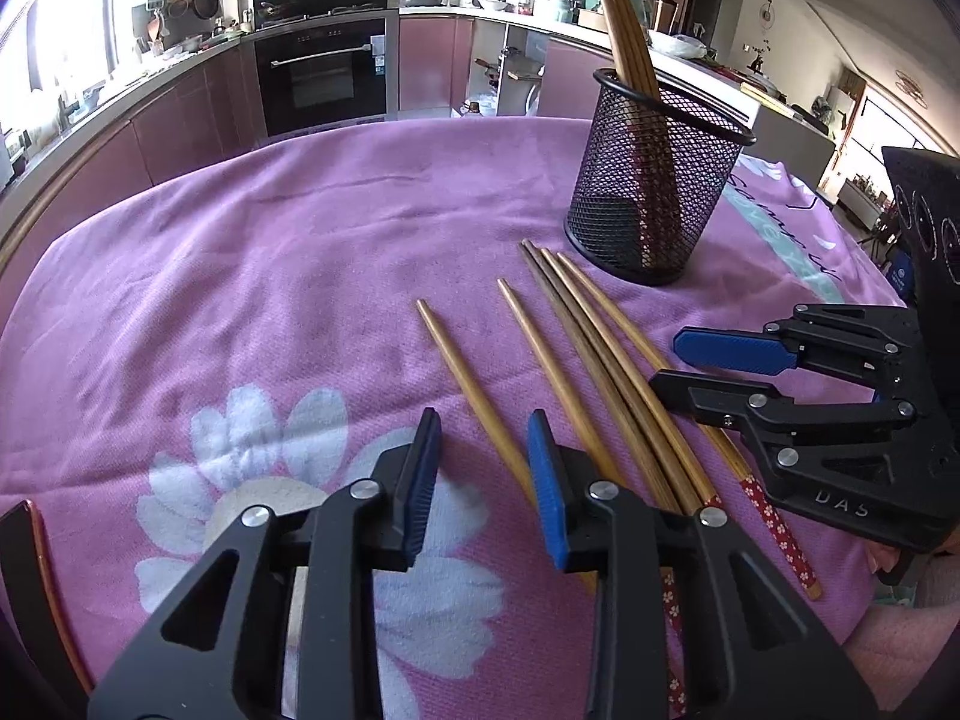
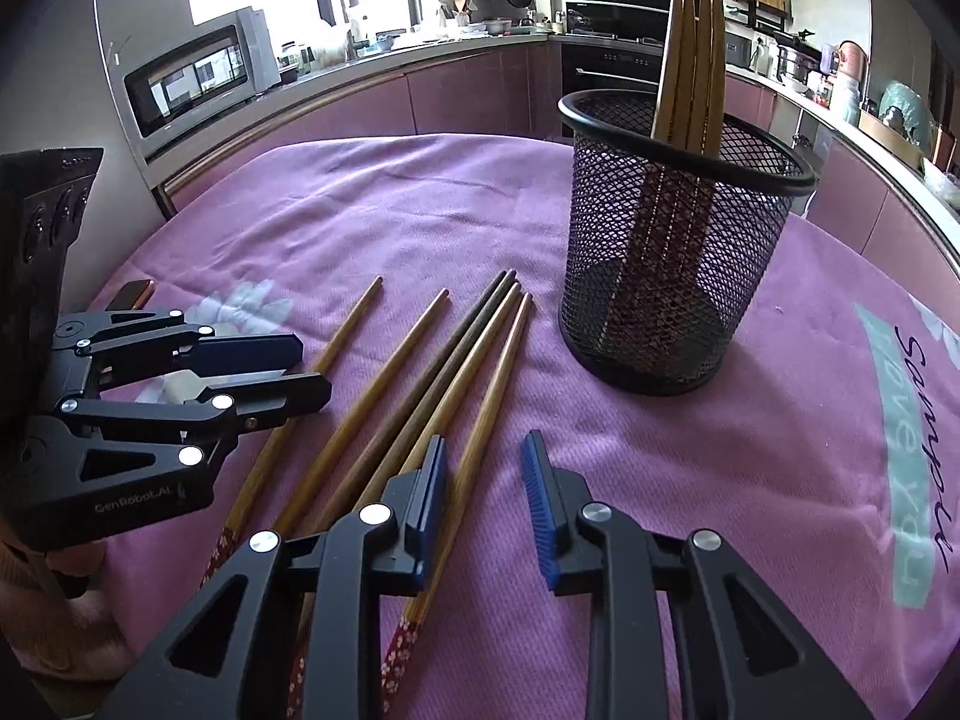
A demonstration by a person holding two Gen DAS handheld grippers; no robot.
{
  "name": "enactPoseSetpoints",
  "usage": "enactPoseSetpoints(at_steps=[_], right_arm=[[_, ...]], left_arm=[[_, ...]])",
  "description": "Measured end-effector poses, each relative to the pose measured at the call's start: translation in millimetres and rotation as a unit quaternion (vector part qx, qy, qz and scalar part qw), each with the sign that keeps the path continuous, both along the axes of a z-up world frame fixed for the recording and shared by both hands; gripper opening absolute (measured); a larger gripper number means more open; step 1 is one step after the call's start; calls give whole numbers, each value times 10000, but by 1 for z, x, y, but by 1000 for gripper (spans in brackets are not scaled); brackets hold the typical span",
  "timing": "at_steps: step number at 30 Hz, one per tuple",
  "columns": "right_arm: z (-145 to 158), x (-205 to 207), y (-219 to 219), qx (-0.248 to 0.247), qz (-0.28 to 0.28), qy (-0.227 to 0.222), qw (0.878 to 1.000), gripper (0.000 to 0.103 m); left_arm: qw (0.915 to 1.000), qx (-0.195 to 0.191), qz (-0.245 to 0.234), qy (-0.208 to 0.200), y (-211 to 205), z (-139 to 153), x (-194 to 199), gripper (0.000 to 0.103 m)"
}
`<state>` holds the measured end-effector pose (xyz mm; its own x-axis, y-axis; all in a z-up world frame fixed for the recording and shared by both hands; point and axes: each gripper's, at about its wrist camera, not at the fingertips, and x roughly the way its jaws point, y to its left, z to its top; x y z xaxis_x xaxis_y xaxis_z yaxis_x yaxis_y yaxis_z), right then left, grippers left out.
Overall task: Organize utensils
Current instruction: 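Lower the right gripper onto a wooden chopstick and close on it, then lift the chopstick upright and lower it into the black mesh cup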
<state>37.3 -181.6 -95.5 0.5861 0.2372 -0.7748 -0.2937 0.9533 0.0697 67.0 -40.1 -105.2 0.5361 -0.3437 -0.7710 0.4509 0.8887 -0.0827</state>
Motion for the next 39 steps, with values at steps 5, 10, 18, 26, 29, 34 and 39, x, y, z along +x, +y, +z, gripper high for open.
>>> enactPoseSetpoints(at_steps=[5, 10, 18, 26, 29, 34, 39], right_arm=[[0, 4, -5, 148, -106, 40, 9998, 9], [0, 5, -9, 214, -142, 64, 9997, 7], [1, 9, -4, 57, -120, 81, 9999, 7], [2, 7, -10, 238, -153, 61, 9996, 5], [6, 3, -15, 364, -140, 29, 9992, 5], [15, -4, -20, 631, -43, -46, 9980, 5], [28, -12, -25, 924, 62, -207, 9955, 5]], left_arm=[[10000, 7, 43, 11, -1, 0, 4, 15], [9999, -39, 93, 40, 1, 0, 5, 10], [10000, 21, 69, 11, -1, -1, 4, 10], [9999, -56, 135, 46, 2, -1, 3, 7], [9998, -96, 162, 44, 4, 1, 2, 7], [9996, -247, 152, 16, 8, 10, 0, 7], [9990, -423, 61, -87, 10, 25, -5, 7]])
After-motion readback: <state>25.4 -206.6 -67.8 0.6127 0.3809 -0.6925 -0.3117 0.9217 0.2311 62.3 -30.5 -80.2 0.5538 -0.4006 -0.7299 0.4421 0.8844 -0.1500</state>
